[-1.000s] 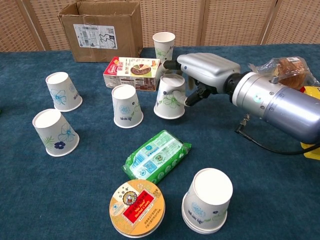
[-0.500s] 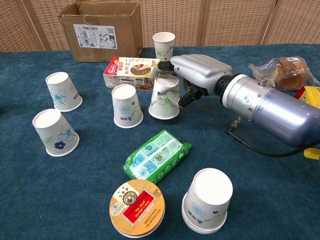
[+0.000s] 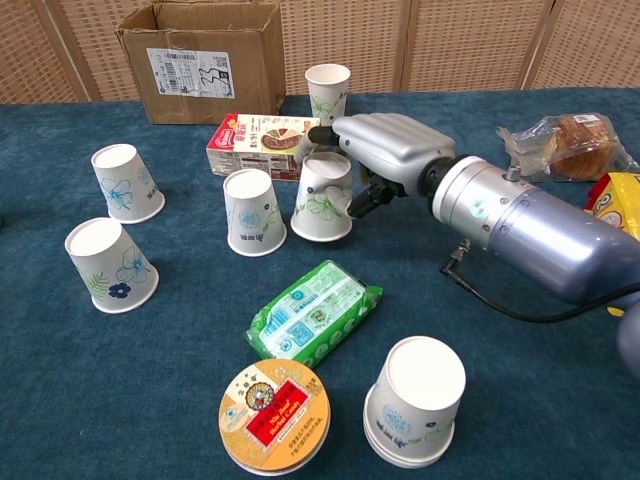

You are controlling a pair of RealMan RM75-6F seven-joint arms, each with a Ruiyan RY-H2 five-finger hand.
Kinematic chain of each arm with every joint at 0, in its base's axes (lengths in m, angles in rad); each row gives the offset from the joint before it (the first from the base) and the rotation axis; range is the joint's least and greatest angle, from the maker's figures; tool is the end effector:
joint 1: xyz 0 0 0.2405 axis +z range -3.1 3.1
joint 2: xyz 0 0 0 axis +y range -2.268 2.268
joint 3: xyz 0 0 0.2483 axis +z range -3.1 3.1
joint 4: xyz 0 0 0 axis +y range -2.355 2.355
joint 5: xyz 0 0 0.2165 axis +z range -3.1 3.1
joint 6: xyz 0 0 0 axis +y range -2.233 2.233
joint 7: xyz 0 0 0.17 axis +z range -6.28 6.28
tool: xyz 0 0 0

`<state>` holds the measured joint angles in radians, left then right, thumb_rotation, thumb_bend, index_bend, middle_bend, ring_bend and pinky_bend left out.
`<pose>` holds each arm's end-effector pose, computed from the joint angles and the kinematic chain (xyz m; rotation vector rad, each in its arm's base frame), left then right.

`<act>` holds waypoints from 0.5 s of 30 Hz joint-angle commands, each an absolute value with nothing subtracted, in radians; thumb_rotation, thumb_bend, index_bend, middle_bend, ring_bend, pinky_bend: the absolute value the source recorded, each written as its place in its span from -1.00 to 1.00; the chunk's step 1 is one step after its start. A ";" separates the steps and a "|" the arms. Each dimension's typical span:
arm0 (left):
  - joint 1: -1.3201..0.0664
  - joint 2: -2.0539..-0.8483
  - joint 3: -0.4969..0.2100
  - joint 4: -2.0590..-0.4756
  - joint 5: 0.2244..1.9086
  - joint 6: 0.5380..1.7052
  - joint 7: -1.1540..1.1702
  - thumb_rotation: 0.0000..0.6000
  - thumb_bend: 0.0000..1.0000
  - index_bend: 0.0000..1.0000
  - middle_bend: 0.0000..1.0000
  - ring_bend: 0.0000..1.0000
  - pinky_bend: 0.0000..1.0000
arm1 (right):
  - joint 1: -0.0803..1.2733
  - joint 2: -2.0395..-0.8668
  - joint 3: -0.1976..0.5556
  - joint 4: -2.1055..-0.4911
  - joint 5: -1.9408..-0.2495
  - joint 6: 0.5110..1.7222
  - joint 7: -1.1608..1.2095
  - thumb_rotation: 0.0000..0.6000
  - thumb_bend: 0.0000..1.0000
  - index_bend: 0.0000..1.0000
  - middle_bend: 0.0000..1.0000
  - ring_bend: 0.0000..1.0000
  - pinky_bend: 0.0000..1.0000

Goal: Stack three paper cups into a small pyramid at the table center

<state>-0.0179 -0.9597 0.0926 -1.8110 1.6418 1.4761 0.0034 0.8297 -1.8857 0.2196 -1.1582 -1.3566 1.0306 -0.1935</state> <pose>-0.2822 0.1525 0.1499 -1.5215 -1.0395 -0.8545 -0.0627 -0.3603 -0.1003 1.9233 -0.8295 1.2126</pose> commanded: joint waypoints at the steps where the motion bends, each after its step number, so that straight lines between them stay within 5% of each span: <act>1: -0.018 -0.959 0.092 -1.811 1.641 1.476 0.002 1.00 -0.26 -1.00 -1.00 -1.00 -1.00 | 0.828 -1.888 0.213 -1.148 -1.365 1.036 -0.189 1.00 0.25 -0.40 -0.30 -0.36 -0.07; 7: -0.018 -0.958 0.093 -1.811 1.644 1.478 0.000 1.00 -0.26 -1.00 -1.00 -1.00 -1.00 | 0.820 -1.888 0.199 -1.132 -1.376 1.038 -0.178 1.00 0.18 -0.43 -0.34 -0.38 -0.07; 15: -0.017 -0.958 0.095 -1.813 1.647 1.479 0.002 1.00 -0.26 -1.00 -1.00 -1.00 -1.00 | 0.815 -1.882 0.197 -1.137 -1.377 1.037 -0.178 1.00 0.17 -0.77 -0.57 -0.44 -0.07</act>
